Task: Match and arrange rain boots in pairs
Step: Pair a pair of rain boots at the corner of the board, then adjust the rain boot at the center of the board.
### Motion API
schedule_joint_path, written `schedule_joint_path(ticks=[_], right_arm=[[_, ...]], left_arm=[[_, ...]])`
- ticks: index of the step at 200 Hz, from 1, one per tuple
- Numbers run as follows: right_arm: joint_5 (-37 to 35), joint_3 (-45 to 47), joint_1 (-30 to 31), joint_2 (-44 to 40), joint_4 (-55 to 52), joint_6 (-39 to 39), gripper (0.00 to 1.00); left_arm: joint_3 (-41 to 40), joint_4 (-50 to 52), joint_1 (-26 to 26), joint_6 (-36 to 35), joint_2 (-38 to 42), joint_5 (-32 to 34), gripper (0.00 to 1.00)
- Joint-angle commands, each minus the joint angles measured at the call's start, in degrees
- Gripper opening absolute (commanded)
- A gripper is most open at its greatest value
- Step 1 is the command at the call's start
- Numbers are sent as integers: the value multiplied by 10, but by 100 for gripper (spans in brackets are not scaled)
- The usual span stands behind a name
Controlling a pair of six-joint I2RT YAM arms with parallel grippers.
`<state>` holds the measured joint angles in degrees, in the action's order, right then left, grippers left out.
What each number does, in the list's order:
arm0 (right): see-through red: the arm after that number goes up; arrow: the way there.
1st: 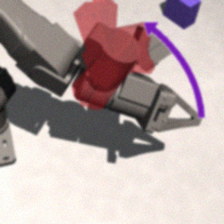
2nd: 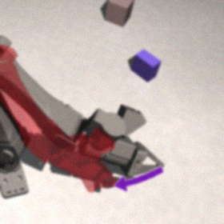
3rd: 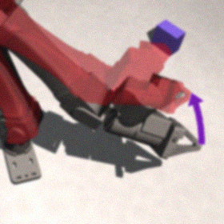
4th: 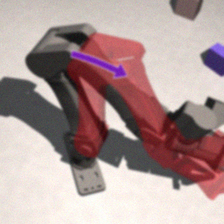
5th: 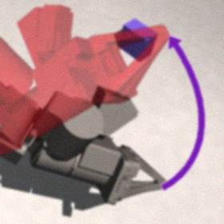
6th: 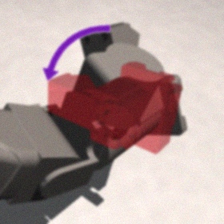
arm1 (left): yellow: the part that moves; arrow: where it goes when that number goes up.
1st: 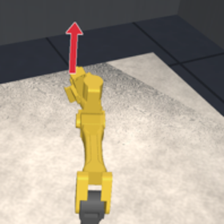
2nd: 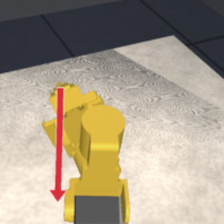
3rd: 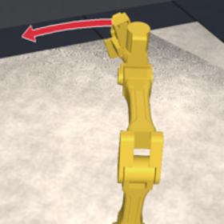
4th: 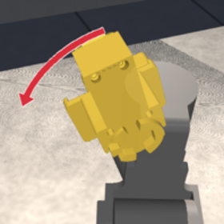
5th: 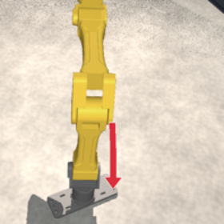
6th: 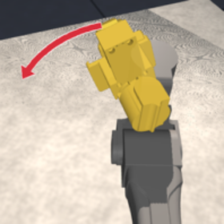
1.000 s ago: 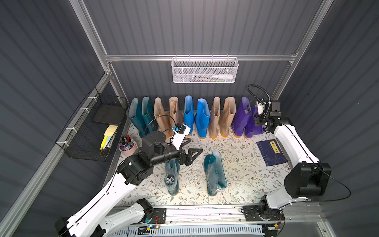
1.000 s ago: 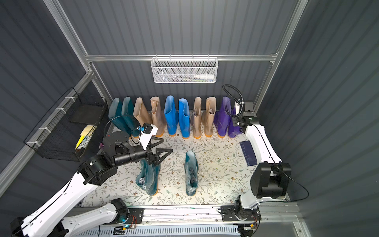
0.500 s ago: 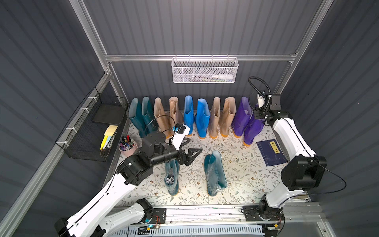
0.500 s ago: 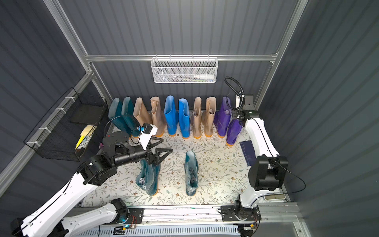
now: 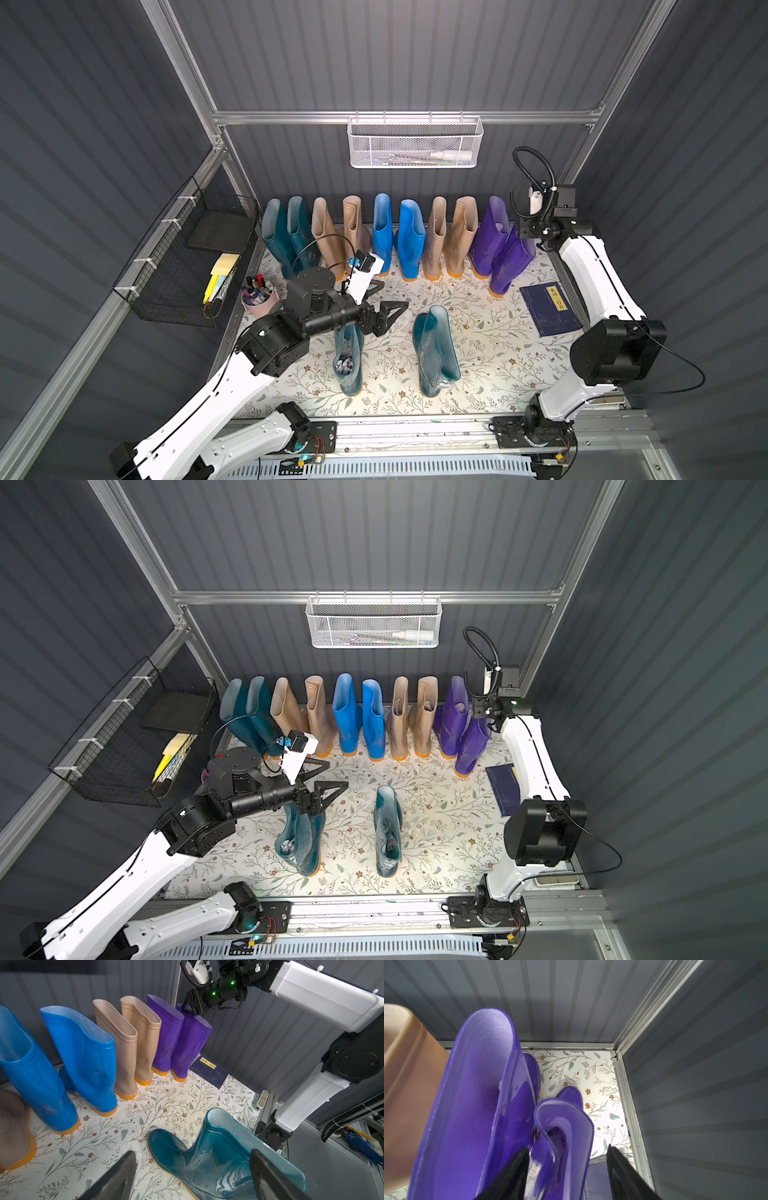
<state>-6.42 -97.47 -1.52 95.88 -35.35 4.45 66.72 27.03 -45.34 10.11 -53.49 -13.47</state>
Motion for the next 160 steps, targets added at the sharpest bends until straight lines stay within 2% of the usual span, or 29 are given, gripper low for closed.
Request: schedule_joint_path(ticks=[1, 30, 49, 84, 117, 160], right_arm=[[24, -13, -3, 2, -42, -23, 62], [45, -13, -3, -1, -63, -34, 60], [49, -20, -4, 6, -71, -38, 53], [48, -23, -11, 24, -60, -45, 27], [44, -18, -21, 30, -18, -30, 16], [55, -7, -35, 39, 60, 16, 9]], left_arm=[[-8, 6, -2, -1, 7, 4, 87], [-6, 7, -1, -2, 6, 4, 87], [-5, 6, -2, -4, 3, 4, 87], [-4, 8, -2, -2, 0, 4, 87], [-1, 14, -2, -2, 6, 12, 87], [7, 19, -2, -2, 2, 17, 87]])
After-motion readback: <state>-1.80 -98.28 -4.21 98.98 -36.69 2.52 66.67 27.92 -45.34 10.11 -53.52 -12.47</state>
